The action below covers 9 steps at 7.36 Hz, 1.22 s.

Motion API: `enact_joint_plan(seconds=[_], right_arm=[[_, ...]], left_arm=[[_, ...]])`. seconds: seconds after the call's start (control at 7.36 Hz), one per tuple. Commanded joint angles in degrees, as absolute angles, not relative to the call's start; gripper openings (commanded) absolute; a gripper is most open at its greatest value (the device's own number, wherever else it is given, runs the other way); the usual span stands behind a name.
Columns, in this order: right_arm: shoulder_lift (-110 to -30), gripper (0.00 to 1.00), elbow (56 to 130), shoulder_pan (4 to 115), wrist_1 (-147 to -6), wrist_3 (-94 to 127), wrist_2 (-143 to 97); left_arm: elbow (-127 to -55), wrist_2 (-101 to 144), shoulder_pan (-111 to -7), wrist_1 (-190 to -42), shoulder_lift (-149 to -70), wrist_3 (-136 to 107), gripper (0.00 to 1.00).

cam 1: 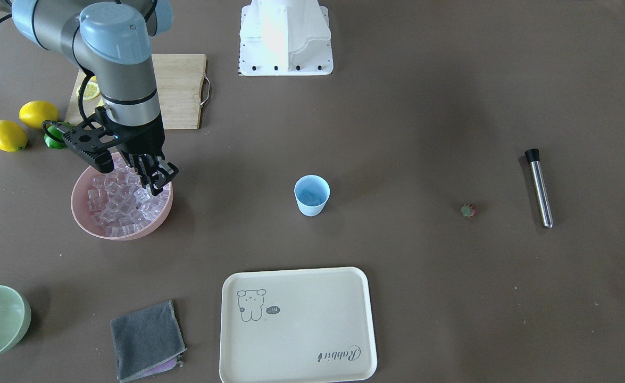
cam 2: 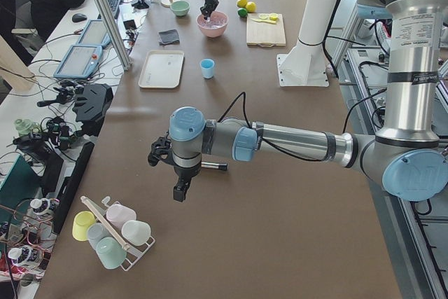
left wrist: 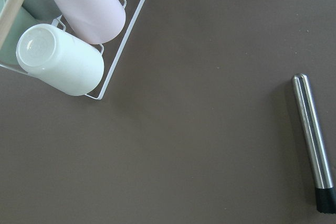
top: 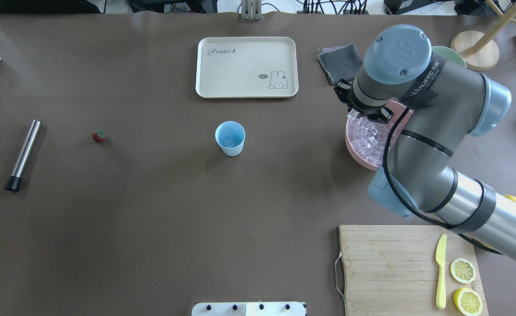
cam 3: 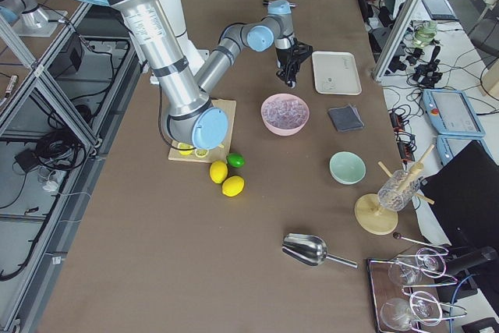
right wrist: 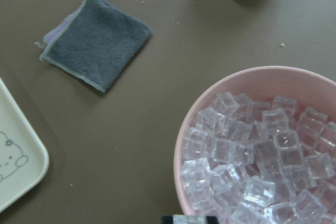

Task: Mash ice and strawberries in cup
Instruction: 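Carry the ice cube with the right gripper over the blue cup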

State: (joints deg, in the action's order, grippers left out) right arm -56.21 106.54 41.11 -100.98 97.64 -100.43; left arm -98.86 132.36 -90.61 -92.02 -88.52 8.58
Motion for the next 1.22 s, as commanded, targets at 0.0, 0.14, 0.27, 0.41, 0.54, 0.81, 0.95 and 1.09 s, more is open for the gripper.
enact_joint_plan(seconds=[0.0, 0.14, 0.27, 0.41, 0.54, 0.81, 0.95, 1.09], right_arm=[[-43.1, 0.14, 99.4, 37.5, -101.0, 101.1, -100.5], [-38.7, 0.14, 92.9, 35.3, -96.2, 101.5, -100.0], [-38.4, 0.14, 88.5, 33.6, -87.5, 101.6, -99.1], [-38.4, 0.16, 86.7, 31.4, -82.7, 101.9, -96.8], [-38.4, 0.16, 86.6, 30.2, -81.8, 103.4, -93.5], [-38.8, 0.17, 84.2, 28.4, -76.3, 105.4, -91.5], [-38.4, 0.18, 83.1, 27.9, -75.5, 105.4, -89.9], [-38.6, 0.22, 83.0, 27.4, -75.3, 105.3, -89.7]], left_arm=[[-99.1, 132.4, -90.6, -92.0, -88.5, 8.5, 0.99], [-98.8, 132.4, -90.5, -92.0, -88.6, 8.5, 0.98], [-98.8, 132.4, -90.5, -92.0, -88.6, 8.5, 0.98], [-99.0, 132.4, -90.5, -92.0, -88.6, 8.5, 0.98], [-99.3, 132.4, -90.6, -92.0, -88.5, 8.5, 0.98], [-99.0, 132.4, -90.6, -91.9, -88.6, 8.5, 0.99], [-98.9, 132.4, -90.6, -92.0, -88.5, 8.5, 0.98], [-98.8, 132.4, -90.6, -92.0, -88.5, 8.5, 0.98]])
